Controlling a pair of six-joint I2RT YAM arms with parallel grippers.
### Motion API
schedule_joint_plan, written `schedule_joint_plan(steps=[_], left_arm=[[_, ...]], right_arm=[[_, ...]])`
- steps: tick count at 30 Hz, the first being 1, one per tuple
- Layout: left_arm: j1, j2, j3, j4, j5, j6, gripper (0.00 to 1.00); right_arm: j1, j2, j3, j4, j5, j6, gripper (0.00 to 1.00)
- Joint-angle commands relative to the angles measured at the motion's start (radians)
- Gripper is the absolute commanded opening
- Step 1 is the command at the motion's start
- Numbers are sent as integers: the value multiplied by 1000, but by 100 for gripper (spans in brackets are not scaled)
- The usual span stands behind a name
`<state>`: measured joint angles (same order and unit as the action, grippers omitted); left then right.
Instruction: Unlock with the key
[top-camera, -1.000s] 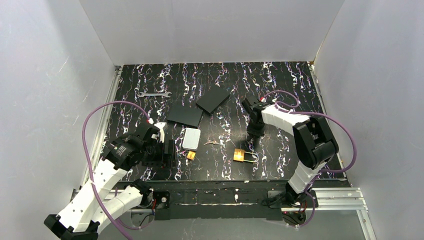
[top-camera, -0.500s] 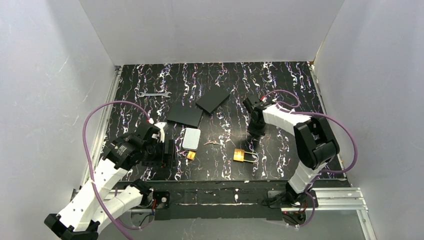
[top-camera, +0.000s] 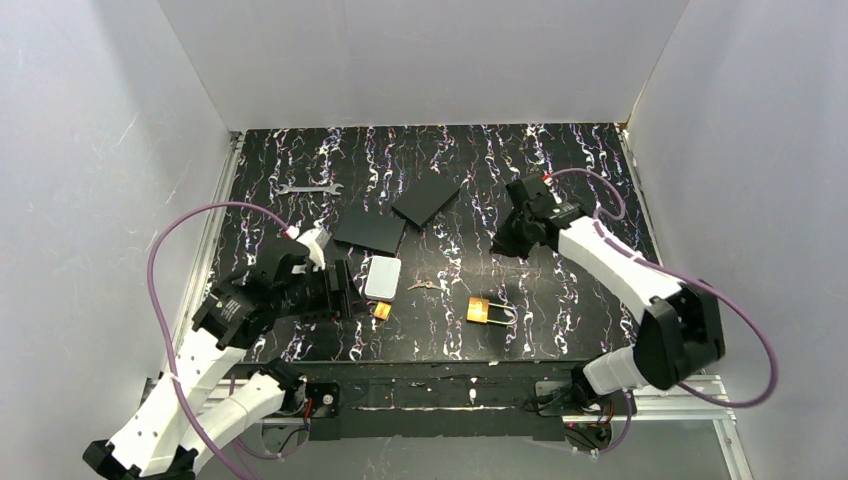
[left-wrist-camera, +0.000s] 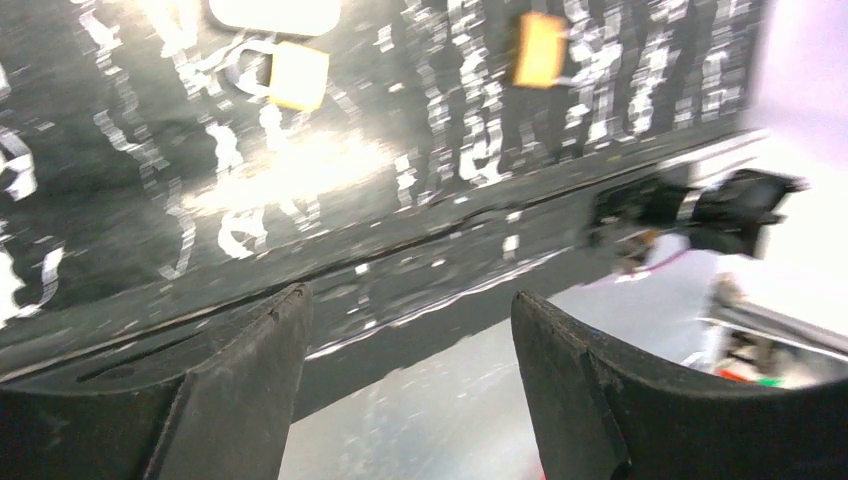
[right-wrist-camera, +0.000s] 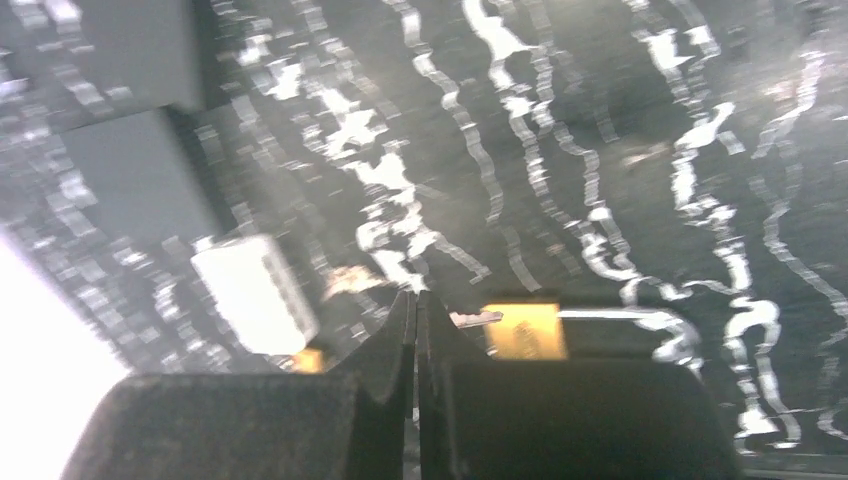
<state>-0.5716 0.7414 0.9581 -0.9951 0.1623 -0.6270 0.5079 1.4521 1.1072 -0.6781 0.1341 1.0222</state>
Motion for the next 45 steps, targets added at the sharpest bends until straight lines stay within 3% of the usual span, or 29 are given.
schedule_joint_plan(steps=[1,7,12,18,23,29,41,45], left_arm=[[-3,-35,-3,276,127,-197,70],[-4,-91,-114,754,138,-446,71],[-4,-66,-134,1031,6,-491,64],[-5,73,31,964,40,-183,61],[-11,75,45,1024,31,-40,60],[-20,46,26,1037,68,135,60],[-20,-17,-78,1040,57,271,54],[-20,-11,-96,1064,64,328,57]], right_arm=[[9,-133,20,167,-185,161,1],[38,-239,31,418,-297,395,1],[128,-230,232,129,-180,645,1],[270,-106,501,-172,-57,837,1],[377,17,703,-332,16,901,1],[444,69,732,-304,60,927,1],[455,113,828,-346,96,984,1],[455,137,882,-367,102,996,1]])
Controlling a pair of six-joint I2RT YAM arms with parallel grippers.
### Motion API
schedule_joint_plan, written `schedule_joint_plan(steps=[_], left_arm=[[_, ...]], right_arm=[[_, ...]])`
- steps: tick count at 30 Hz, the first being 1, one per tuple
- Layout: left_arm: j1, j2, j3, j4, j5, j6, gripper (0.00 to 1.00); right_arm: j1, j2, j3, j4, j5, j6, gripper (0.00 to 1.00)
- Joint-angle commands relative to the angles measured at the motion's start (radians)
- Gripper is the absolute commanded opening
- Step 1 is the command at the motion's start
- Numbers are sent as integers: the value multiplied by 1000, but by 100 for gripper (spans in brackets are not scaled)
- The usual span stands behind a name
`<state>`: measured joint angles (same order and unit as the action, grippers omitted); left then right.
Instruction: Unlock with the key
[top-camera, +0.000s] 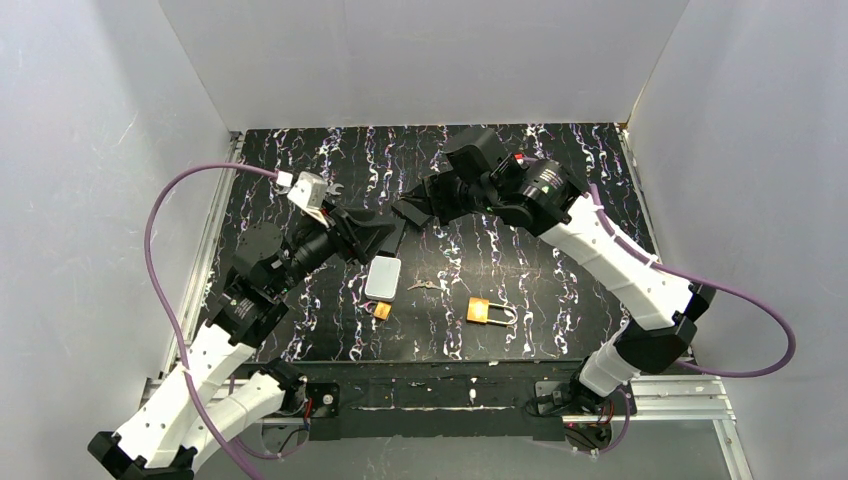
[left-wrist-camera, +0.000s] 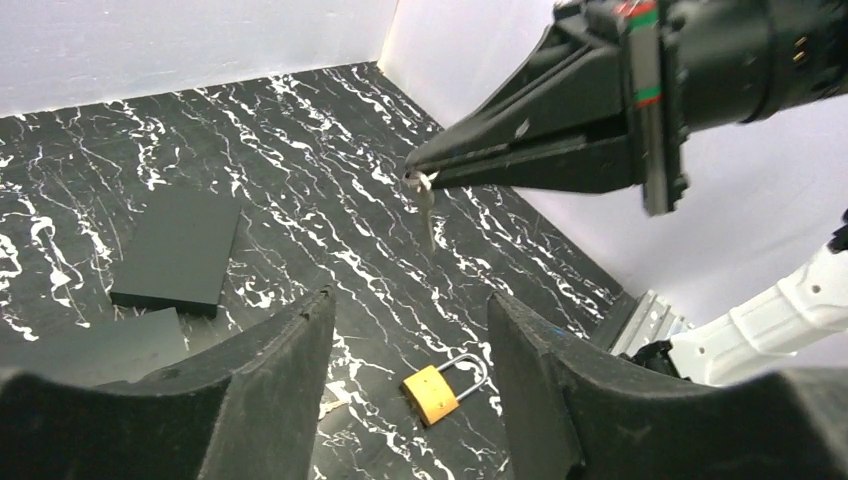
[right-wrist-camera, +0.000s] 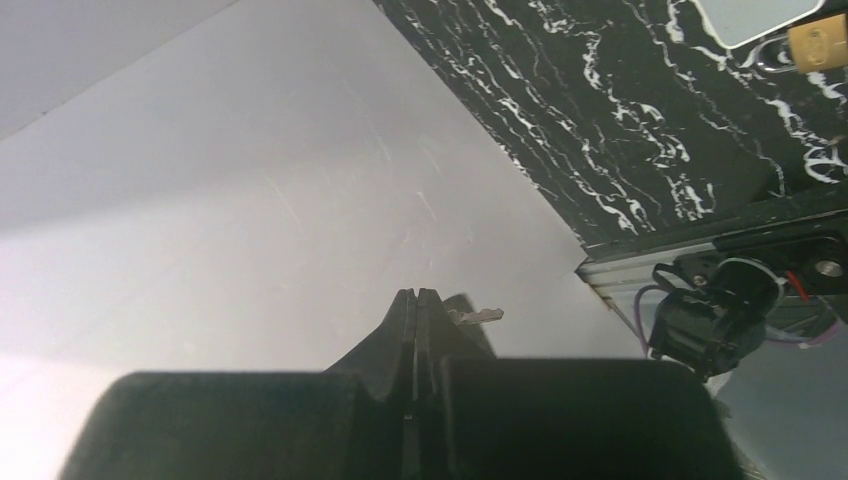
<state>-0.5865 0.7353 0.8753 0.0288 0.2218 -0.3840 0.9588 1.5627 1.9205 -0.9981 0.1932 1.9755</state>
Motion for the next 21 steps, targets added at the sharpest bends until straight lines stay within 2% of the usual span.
schedule_joint_plan(steps=[1,3,5,10,14,21], left_arm=[[-6,1,-12,46,18,97,59],[-6,14,-10,58,47,101,66],[-6,30,-7,66,69,97,67],[-7,40,-19,120,37,71,63],[-7,74,-3,126,26,72,56],[-7,115,16,134,18,83,53]], right_arm=[[4,25,66,-39,41,43,1],[5,20,52,-5,39,46,1],[5,15,45,14,42,50,1],[5,17,45,24,34,51,1],[7,16,40,34,21,55,1],[9,1,19,62,19,55,1]])
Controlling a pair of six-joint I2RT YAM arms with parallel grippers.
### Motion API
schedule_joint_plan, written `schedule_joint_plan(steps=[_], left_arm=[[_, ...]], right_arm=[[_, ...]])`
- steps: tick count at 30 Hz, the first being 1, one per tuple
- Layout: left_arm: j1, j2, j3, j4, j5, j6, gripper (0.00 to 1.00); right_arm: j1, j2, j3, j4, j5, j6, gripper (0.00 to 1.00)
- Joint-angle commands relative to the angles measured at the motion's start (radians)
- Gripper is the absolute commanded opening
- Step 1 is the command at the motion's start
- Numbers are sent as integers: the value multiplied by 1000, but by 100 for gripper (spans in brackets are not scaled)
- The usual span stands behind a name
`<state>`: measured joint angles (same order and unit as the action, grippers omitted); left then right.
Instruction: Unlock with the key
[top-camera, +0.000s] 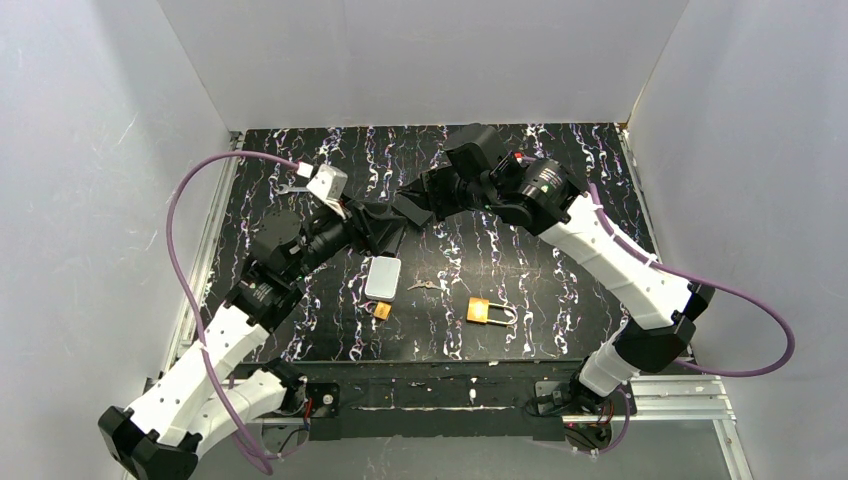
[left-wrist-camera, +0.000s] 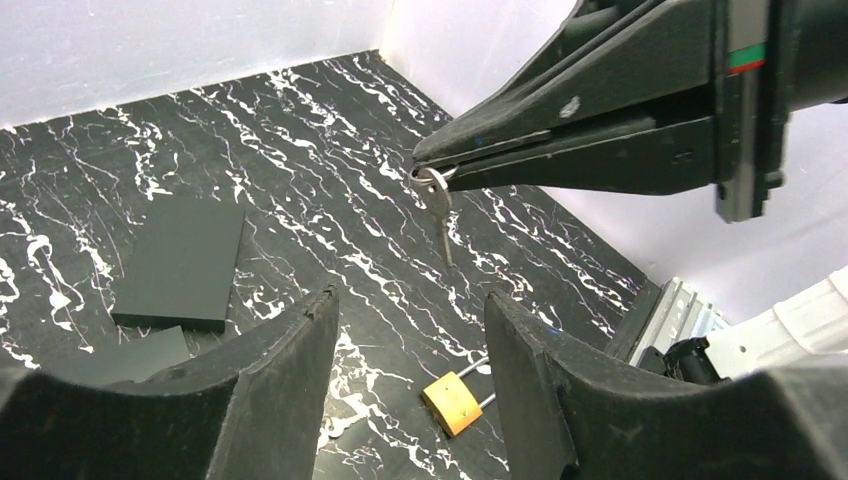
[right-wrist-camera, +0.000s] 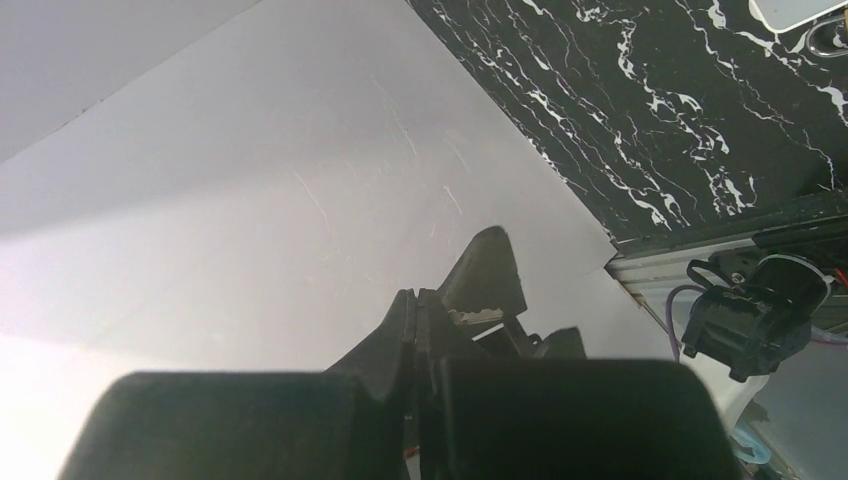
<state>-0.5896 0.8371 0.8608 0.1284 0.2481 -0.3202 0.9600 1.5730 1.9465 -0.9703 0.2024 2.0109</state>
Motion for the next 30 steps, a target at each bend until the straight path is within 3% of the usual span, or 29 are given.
schedule_joint_plan(steps=[1,10,18,22,26,29,30], left_arm=[[-4,16,31,34,-13,17,53],[-7,48,60,37,-38,4,48],[-9,73,71,39,-48,16,22],[-9,63,71,37,-47,23,0],[-9,24,64,9,-43,20,0],[-9,-1,94,-107,-6,22,0],[-9,-8,114,-175,18,29,0]], right_arm=[[8,-10,-8,34,9,19,1],[8,-25,-41,36,-10,16,1],[8,-27,-37,35,-14,14,1],[8,-35,-41,38,-11,14,1],[8,-53,-69,65,-6,3,1],[7,-106,-140,142,30,-41,2],[7,-130,-188,171,50,-62,17]])
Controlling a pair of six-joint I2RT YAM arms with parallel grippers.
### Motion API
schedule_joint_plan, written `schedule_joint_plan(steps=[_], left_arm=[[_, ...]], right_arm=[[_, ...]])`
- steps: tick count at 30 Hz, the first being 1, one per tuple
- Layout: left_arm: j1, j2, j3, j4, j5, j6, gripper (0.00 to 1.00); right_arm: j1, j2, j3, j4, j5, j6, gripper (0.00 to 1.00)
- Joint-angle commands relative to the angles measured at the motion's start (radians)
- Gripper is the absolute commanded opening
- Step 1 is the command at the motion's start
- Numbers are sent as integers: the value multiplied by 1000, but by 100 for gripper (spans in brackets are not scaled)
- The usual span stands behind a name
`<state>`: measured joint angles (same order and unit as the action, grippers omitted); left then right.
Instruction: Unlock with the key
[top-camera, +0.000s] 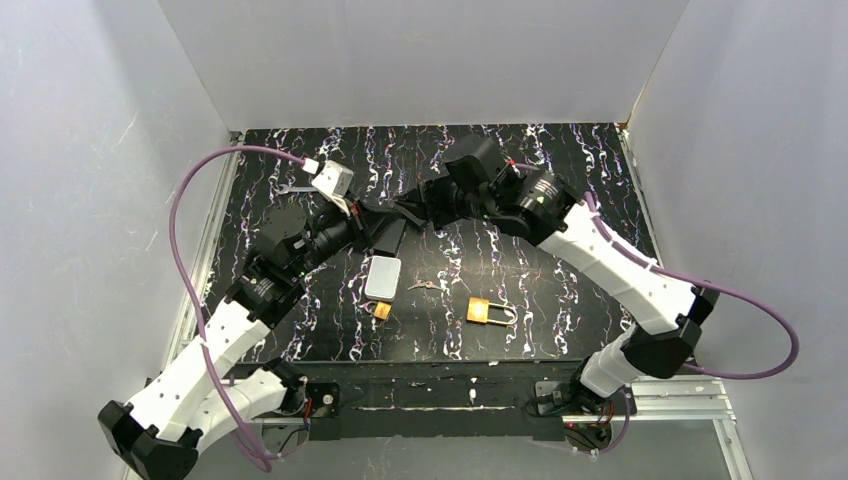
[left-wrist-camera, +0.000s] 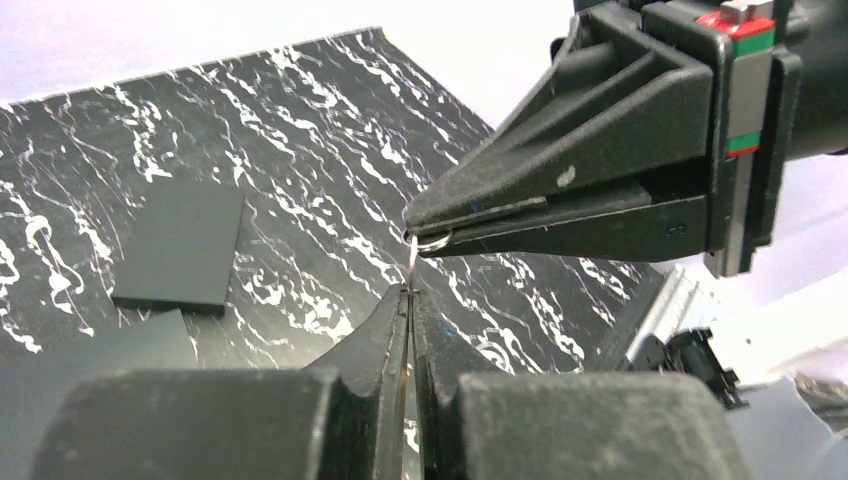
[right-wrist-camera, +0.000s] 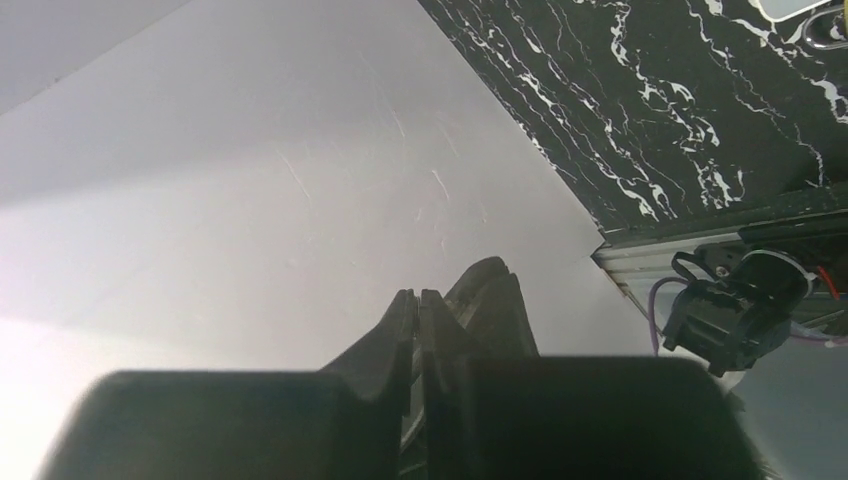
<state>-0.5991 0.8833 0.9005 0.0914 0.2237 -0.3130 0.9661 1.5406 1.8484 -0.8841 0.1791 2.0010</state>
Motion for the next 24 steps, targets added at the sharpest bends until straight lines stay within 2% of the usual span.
schedule_joint_plan(steps=[1,4,6,9,10,12,14,17,19,21,24], left_arm=[[1,-62,95,-192,62,18,0],[1,-87,143,-363,131,-16,0],[1,-93,191,-508,171,-30,0],[1,-102,236,-699,222,-69,0],[1,-106,243,-762,245,-87,0],[1,-100,270,-847,326,-109,0],[1,-67,314,-957,376,-127,0],[1,31,379,-1157,417,-150,0],[0,104,406,-1273,448,-165,0],[1,163,414,-1379,432,-194,0],[1,209,431,-1498,407,-207,0]], right_arm=[[-4,-123,-130,128,93,-92,29],[-61,-204,-269,284,58,-261,56],[-132,-249,-357,362,-19,-394,63],[-217,-281,-417,442,-147,-691,66],[-220,-266,-394,408,-187,-856,66],[-213,-188,-273,259,-264,-1082,67],[-209,-112,-157,76,-286,-1237,70],[-208,-39,-63,-115,-285,-1317,86],[-195,-29,-71,-108,-367,-1359,89],[-175,-55,-150,-1,-503,-1378,89],[-129,-138,-325,330,-709,-1343,89]])
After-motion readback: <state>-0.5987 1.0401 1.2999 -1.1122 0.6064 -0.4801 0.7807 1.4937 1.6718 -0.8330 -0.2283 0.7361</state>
